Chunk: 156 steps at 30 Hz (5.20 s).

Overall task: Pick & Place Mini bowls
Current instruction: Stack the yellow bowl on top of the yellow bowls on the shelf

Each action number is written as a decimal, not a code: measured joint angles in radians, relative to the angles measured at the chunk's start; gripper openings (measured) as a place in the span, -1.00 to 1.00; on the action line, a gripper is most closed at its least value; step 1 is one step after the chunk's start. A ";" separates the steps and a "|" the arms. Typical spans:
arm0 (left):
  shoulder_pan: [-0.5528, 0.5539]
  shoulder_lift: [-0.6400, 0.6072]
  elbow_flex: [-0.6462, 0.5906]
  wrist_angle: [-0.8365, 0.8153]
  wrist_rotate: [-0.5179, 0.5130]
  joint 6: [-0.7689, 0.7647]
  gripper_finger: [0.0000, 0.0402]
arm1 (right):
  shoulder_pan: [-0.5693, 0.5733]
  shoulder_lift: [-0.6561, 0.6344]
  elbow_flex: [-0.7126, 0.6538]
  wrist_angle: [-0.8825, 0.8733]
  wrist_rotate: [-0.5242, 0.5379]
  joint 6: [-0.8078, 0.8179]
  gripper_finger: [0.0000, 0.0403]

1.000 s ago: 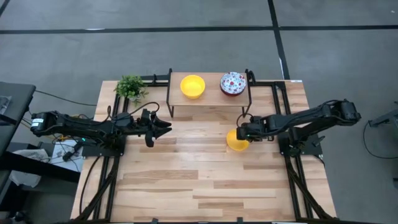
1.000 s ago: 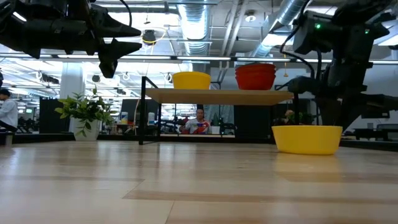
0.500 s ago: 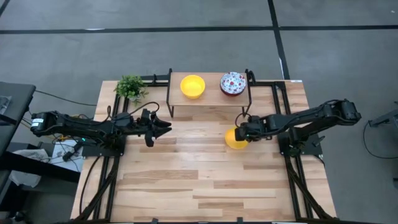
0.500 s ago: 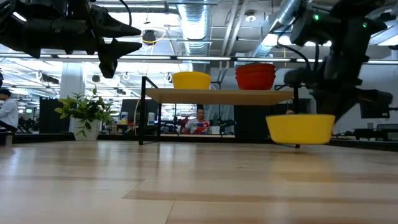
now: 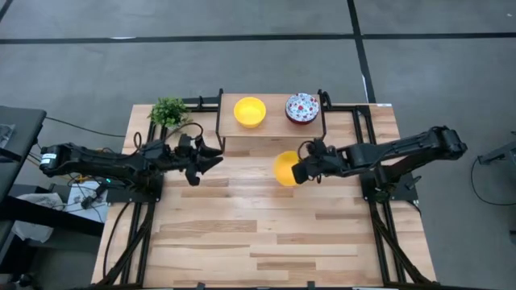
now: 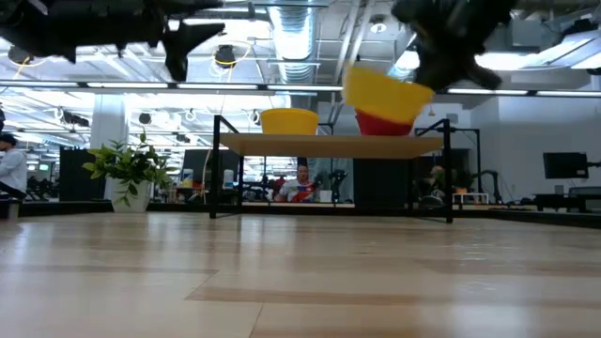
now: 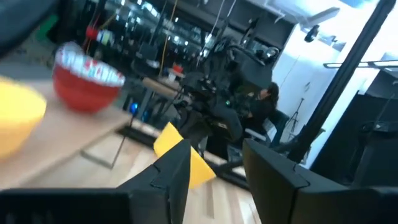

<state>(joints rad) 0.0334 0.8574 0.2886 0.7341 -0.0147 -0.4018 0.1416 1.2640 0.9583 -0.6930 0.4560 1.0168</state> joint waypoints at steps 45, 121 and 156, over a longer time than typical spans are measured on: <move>-0.003 0.320 0.475 -0.003 -0.438 0.612 0.15 | -0.046 0.393 0.394 1.257 0.785 -2.116 -1.00; -0.057 0.309 0.473 -0.128 -0.801 0.709 -0.97 | -0.015 0.621 0.636 1.273 0.793 -2.322 -0.89; 0.163 0.322 0.687 -0.668 -0.528 0.441 -0.98 | -0.078 0.180 0.635 0.043 0.286 -1.167 -0.50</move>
<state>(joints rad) 0.1963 1.1789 0.9752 0.0665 -0.5424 0.0393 0.0639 1.4436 1.5932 -0.6501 0.7423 -0.1504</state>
